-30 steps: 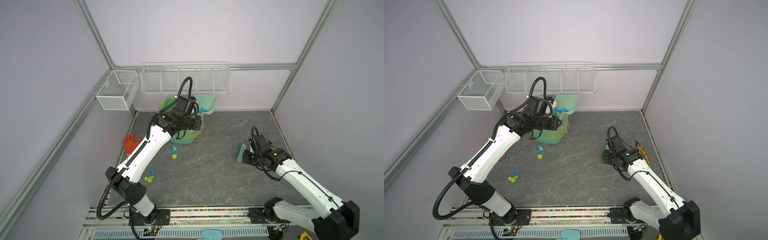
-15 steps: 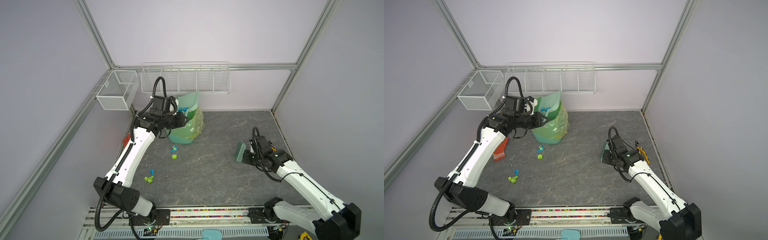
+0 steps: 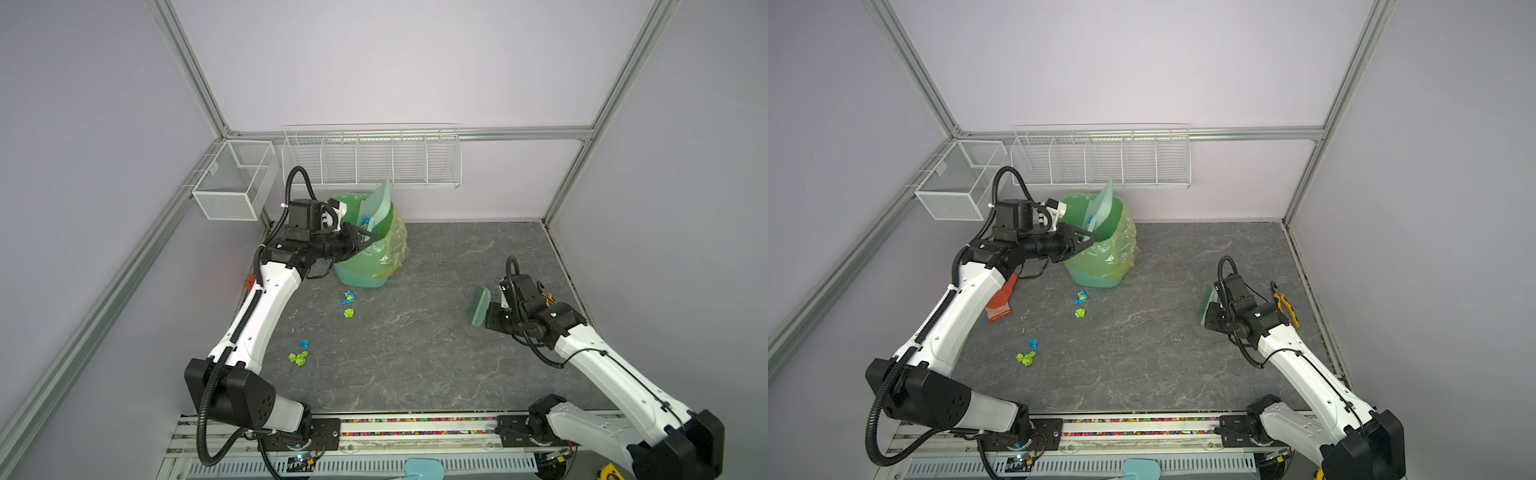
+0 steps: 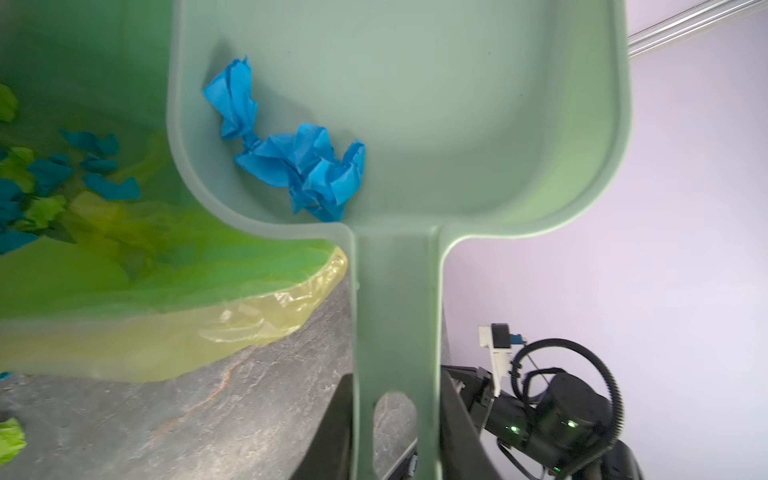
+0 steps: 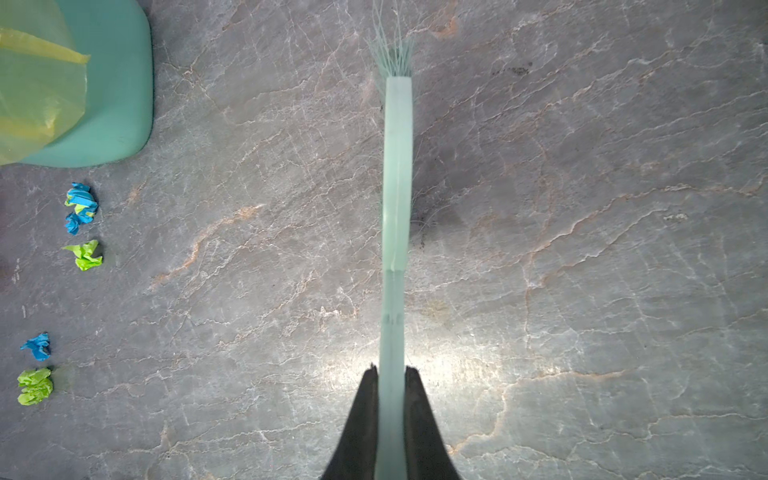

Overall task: Sweep away the paper scraps from the table
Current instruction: 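Tip the dustpan into the green bin with the left gripper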

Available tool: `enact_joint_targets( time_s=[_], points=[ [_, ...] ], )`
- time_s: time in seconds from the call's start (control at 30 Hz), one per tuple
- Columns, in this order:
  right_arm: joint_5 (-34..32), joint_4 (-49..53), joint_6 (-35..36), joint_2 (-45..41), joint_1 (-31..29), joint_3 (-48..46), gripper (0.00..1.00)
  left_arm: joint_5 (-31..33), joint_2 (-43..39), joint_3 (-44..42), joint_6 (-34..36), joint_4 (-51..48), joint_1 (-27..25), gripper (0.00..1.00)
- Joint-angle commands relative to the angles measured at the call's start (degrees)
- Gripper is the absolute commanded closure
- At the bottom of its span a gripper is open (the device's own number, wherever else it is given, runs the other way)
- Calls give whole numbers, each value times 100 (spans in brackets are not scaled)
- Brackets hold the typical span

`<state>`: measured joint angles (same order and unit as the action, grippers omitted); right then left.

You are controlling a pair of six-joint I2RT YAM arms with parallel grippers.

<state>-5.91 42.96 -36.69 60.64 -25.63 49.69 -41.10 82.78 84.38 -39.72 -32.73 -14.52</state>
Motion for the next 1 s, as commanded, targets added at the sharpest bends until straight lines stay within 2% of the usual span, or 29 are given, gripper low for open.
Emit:
enact_joint_targets(
  time_s=[0.0,0.13,0.3,0.47,0.6,0.7,0.8,0.97],
  points=[
    [85,-71,-133,-79,14,-78,93,-845,-200,-472,-960,1251,196,100],
    [189,-141,-171,-53,13,-61,93,-1247,-306,-1205,-2376,3042,317,100],
    [117,-51,-196,-35,11,23,93,-1372,-322,-1424,-2714,3400,369,100],
    [125,-42,-214,-43,11,0,93,-1505,-343,-1803,-3638,4448,484,100],
    [176,-86,-227,-70,13,-4,93,-1618,-129,-2333,-5476,6758,486,100],
    [169,-86,-232,-79,7,19,93,-1580,81,-2581,-6303,7882,492,100],
    [187,-78,-239,-102,5,26,93,-1493,172,-2750,-6642,8360,494,100],
    [167,-25,-245,-216,12,15,93,-1473,183,-2804,-6620,8384,494,100]
  ],
)
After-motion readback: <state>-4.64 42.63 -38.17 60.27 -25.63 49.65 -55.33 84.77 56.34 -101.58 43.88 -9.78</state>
